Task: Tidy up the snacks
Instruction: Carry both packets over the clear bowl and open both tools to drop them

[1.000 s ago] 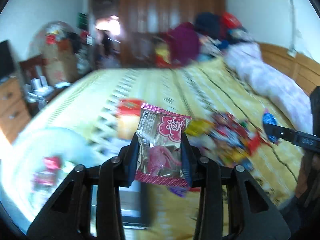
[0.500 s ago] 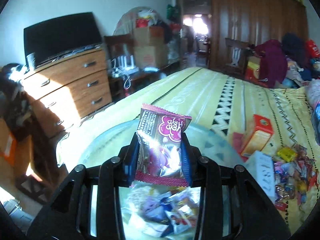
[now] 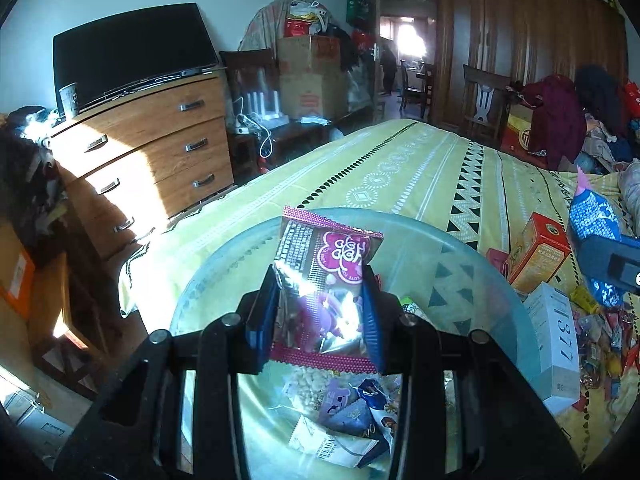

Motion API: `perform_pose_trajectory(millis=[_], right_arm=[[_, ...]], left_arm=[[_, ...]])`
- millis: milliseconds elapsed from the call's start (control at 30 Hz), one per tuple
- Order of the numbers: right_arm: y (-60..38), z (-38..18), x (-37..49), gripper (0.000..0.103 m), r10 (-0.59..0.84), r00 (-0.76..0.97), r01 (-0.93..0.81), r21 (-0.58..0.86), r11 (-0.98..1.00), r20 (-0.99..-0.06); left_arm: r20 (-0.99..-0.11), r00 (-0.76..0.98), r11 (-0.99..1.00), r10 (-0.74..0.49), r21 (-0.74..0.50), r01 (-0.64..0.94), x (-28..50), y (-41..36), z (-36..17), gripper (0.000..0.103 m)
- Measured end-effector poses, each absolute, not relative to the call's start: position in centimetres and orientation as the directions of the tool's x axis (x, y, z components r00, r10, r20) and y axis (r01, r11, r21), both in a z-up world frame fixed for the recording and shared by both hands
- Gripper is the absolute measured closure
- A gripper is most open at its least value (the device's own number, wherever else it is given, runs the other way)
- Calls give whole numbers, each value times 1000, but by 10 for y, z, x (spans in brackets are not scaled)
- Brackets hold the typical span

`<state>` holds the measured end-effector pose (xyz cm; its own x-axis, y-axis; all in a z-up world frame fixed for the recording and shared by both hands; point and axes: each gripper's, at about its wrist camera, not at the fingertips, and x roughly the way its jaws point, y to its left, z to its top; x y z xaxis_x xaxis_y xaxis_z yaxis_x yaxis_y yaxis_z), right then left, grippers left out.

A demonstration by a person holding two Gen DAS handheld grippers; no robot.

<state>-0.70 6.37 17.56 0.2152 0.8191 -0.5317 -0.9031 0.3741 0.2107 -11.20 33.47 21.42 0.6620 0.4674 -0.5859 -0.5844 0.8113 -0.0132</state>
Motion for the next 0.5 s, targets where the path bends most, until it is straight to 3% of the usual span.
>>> perform_pose_trajectory(millis=[500], right_arm=[[76,167,-9,55,795,207,-901,206,382,-570]], left_arm=[[-568,647,804,509,45,-593,-116,335,213,65]])
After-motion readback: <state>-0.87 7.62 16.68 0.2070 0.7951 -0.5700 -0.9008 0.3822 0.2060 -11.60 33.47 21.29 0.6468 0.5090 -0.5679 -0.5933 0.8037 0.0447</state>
